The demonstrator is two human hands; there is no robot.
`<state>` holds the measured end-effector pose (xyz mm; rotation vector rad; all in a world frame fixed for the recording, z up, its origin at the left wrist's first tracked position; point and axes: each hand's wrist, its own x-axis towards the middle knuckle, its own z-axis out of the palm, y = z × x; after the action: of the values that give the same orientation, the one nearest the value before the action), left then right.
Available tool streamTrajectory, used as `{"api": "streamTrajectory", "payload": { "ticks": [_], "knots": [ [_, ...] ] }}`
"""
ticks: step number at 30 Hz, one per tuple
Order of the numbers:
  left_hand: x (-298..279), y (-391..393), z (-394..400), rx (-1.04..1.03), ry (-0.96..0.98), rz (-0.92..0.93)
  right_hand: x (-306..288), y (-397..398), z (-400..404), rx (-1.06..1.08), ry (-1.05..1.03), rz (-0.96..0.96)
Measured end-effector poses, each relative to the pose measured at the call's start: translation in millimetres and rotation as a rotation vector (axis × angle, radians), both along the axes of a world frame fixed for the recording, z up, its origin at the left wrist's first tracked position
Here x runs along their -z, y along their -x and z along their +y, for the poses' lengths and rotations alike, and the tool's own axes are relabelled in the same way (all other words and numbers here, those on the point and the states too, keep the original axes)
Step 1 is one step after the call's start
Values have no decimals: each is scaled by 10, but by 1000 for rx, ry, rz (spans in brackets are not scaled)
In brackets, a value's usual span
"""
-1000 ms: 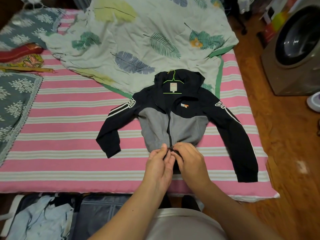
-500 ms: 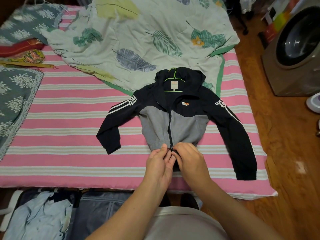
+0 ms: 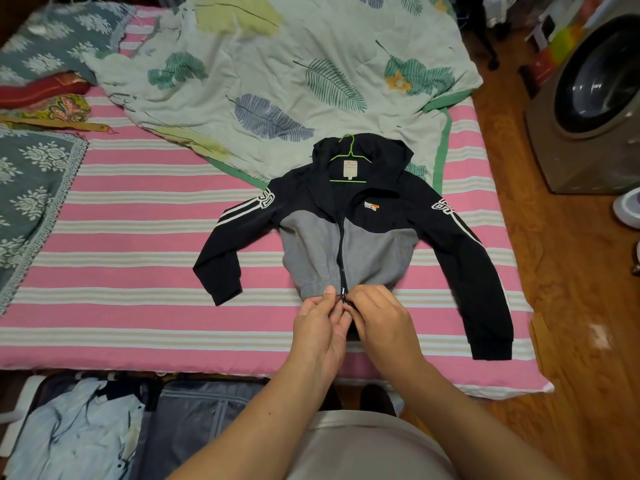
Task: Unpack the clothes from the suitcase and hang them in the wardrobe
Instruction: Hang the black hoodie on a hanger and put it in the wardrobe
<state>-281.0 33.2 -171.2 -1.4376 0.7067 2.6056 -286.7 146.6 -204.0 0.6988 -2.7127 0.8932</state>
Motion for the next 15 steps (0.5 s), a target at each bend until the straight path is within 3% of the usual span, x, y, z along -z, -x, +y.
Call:
{"api": "streamTrajectory", "payload": {
  "ticks": [15],
  "knots": [
    [4,40,2,20,0,13,60,44,0,29,65,36]
  ]
}}
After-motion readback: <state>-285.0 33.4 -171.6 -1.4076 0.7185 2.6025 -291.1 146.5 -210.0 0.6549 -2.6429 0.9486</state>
